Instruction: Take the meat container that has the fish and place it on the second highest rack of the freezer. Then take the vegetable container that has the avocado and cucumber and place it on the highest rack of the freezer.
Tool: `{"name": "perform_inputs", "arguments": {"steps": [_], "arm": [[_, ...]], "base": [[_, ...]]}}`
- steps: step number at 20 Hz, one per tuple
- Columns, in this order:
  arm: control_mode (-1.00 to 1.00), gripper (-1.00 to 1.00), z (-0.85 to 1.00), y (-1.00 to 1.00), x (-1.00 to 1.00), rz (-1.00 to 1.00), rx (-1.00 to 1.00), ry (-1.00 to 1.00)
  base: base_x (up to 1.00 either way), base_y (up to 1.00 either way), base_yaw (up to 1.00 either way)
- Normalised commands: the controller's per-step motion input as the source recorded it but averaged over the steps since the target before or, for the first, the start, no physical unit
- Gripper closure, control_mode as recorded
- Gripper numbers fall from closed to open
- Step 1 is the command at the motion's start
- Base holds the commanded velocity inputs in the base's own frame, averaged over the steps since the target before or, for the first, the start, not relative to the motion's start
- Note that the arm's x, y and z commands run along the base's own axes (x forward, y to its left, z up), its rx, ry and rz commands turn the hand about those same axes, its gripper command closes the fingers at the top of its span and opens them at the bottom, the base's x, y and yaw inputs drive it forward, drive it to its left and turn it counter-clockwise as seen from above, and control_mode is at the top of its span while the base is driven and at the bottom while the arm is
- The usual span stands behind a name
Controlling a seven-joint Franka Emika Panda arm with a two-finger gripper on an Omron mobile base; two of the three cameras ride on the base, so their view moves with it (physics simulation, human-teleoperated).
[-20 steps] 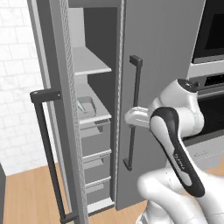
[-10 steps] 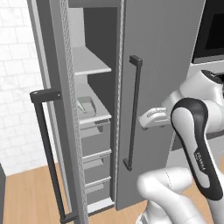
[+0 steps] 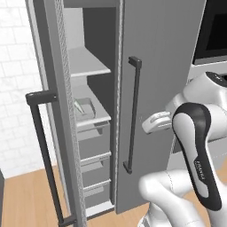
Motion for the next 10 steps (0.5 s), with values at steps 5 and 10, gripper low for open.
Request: {"name": "perform_inputs", "arguments": {"steps": [5, 10], "arm": [[1.0, -1.0, 0.0, 0.0, 0.0, 0.0, 0.0, 0.0], [1.0, -1.0, 0.0, 0.0, 0.0, 0.0, 0.0, 0.0]], "base": [[0.0, -0.95, 0.0], [0.0, -1.0, 0.0]]}}
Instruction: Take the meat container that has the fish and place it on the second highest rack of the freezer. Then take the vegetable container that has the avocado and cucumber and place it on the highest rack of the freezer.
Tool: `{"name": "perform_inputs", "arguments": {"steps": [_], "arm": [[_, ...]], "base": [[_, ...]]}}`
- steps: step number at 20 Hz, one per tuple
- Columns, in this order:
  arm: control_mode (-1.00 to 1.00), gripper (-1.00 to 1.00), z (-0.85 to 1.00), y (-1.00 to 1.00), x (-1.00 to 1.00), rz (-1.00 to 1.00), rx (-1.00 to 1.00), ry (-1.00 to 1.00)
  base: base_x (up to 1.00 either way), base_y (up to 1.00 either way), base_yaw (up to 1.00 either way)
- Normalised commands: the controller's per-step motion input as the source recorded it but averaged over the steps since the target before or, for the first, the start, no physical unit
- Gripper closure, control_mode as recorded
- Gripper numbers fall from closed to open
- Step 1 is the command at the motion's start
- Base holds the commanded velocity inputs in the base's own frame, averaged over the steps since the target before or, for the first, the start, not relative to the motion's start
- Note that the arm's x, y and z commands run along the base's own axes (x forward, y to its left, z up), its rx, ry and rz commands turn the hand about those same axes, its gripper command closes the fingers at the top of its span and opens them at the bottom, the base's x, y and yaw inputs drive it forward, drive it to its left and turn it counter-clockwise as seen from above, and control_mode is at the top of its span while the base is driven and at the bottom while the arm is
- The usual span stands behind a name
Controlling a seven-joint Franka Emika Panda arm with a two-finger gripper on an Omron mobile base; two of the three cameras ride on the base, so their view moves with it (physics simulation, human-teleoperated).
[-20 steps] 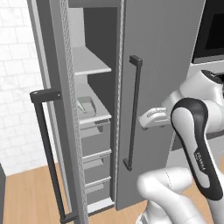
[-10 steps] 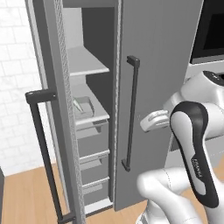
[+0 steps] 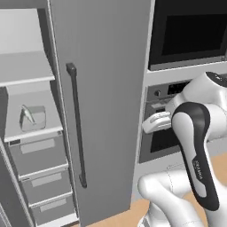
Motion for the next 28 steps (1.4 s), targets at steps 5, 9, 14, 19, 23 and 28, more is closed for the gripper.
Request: {"name": "perform_inputs", "arguments": {"steps": [5, 9, 14, 19, 23, 28], "arm": [[1.0, -1.0, 0.0, 0.0, 0.0, 0.0, 0.0, 0.0], [1.0, -1.0, 0.0, 0.0, 0.0, 0.0, 0.0, 0.0], [1.0, -1.0, 0.0, 0.0, 0.0, 0.0, 0.0, 0.0], [1.0, -1.0, 0.0, 0.0, 0.0, 0.0, 0.0, 0.0], [1.0, -1.0, 0.0, 0.0, 0.0, 0.0, 0.0, 0.0], [1.0, -1.0, 0.0, 0.0, 0.0, 0.0, 0.0, 0.0]], "base": [[-0.02, -1.0, 0.09], [-0.21, -1.0, 0.1], [-0.01, -1.0, 0.06], [0.0, -0.97, 0.1], [-0.07, -0.92, 0.14], [0.0, -0.97, 0.1]]}}
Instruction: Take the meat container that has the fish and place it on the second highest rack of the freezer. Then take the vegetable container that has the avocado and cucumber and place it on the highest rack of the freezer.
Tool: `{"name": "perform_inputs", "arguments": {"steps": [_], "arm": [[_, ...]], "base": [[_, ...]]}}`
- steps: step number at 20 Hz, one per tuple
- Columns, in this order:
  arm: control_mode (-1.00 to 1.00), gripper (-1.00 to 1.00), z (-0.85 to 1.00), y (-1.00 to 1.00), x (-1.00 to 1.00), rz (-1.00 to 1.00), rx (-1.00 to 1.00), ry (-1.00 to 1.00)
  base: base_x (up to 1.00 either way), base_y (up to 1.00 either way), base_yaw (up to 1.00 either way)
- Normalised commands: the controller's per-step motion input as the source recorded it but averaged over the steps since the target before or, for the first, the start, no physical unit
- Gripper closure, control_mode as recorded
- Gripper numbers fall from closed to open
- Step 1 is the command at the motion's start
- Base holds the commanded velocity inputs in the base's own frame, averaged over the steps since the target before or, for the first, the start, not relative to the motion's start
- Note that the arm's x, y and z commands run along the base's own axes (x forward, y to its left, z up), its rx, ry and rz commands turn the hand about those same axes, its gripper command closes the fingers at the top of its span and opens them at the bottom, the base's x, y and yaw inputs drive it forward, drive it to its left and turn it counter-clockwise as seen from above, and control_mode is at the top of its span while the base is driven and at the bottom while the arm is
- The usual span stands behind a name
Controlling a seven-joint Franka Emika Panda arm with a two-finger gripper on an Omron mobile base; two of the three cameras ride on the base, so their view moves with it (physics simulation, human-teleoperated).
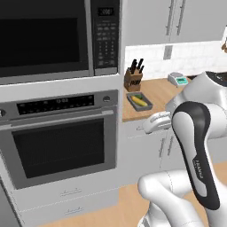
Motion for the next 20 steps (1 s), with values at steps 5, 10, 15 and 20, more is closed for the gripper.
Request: {"name": "perform_inputs", "arguments": {"steps": [5, 10, 15, 20], "arm": [[1.0, -1.0, 0.0, 0.0, 0.0, 0.0, 0.0, 0.0], [1.0, -1.0, 0.0, 0.0, 0.0, 0.0, 0.0, 0.0], [1.0, -1.0, 0.0, 0.0, 0.0, 0.0, 0.0, 0.0], [1.0, -1.0, 0.0, 0.0, 0.0, 0.0, 0.0, 0.0]], "base": [[0.16, -0.81, 0.0], [0.54, -0.53, -0.04], [0.47, -0.47, -0.07], [0.71, -0.23, -0.07]]}}
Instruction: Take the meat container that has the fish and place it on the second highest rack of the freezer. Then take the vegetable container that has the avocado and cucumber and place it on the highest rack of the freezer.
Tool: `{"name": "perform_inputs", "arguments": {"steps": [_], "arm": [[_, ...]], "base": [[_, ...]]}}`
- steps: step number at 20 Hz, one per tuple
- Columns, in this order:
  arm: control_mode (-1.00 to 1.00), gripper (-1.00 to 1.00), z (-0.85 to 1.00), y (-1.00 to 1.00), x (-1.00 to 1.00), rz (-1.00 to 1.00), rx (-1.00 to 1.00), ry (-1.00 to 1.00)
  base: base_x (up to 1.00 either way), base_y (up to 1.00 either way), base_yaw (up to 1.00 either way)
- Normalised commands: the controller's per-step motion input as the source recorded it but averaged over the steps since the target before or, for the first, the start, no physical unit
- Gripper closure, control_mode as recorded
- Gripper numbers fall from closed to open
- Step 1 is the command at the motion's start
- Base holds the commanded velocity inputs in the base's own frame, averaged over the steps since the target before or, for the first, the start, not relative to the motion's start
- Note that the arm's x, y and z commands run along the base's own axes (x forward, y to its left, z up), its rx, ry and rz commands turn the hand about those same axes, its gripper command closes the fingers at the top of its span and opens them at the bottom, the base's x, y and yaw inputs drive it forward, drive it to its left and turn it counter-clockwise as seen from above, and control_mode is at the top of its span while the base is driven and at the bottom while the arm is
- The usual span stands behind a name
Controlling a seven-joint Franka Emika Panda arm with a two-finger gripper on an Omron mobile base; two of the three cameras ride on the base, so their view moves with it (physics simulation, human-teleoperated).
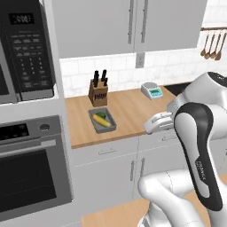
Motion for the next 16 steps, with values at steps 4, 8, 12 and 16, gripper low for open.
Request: {"name": "perform_inputs", "arguments": {"steps": [4, 8, 12, 16], "arm": [[1.0, -1.0, 0.0, 0.0, 0.0, 0.0, 0.0, 0.0], [1.0, -1.0, 0.0, 0.0, 0.0, 0.0, 0.0, 0.0], [-1.0, -1.0, -0.1, 0.0, 0.05, -0.06, 0.0, 0.0], [-1.0, -1.0, -0.48, 0.0, 0.63, -0.27, 0.0, 0.07]], "base": [[0.7, 0.0, -0.03], [0.04, 0.07, 0.0], [0.0, 0.0, 0.0], [0.0, 0.0, 0.0]]}}
